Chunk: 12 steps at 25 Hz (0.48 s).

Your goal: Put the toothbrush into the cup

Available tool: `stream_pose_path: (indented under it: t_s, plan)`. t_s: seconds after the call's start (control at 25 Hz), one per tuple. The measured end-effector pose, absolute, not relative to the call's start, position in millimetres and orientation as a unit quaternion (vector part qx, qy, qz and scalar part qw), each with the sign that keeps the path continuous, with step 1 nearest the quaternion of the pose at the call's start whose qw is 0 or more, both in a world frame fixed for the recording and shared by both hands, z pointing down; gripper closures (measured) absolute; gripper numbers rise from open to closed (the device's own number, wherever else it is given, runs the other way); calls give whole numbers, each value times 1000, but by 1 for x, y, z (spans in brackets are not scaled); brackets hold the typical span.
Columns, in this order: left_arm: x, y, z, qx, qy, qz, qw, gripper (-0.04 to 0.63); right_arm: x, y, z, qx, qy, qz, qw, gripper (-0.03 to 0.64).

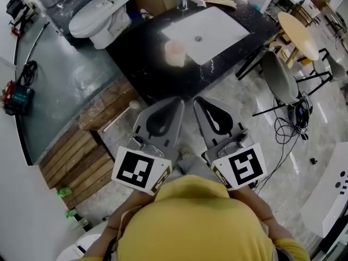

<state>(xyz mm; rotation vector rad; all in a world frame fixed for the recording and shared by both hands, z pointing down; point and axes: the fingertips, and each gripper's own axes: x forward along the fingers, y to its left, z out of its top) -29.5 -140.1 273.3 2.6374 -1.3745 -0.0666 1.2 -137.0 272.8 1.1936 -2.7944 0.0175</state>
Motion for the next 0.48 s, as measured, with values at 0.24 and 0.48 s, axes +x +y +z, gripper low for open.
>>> stream_pose_path:
  t_s: [0.24, 0.48]
  plan:
    - [-29, -138, 277, 885, -457, -19, 88, 586, 1, -134, 276, 391, -919, 10, 52, 601]
    - [-28, -135, 280, 887, -454, -18, 88, 586, -2, -133, 279, 390, -919, 10, 52, 601]
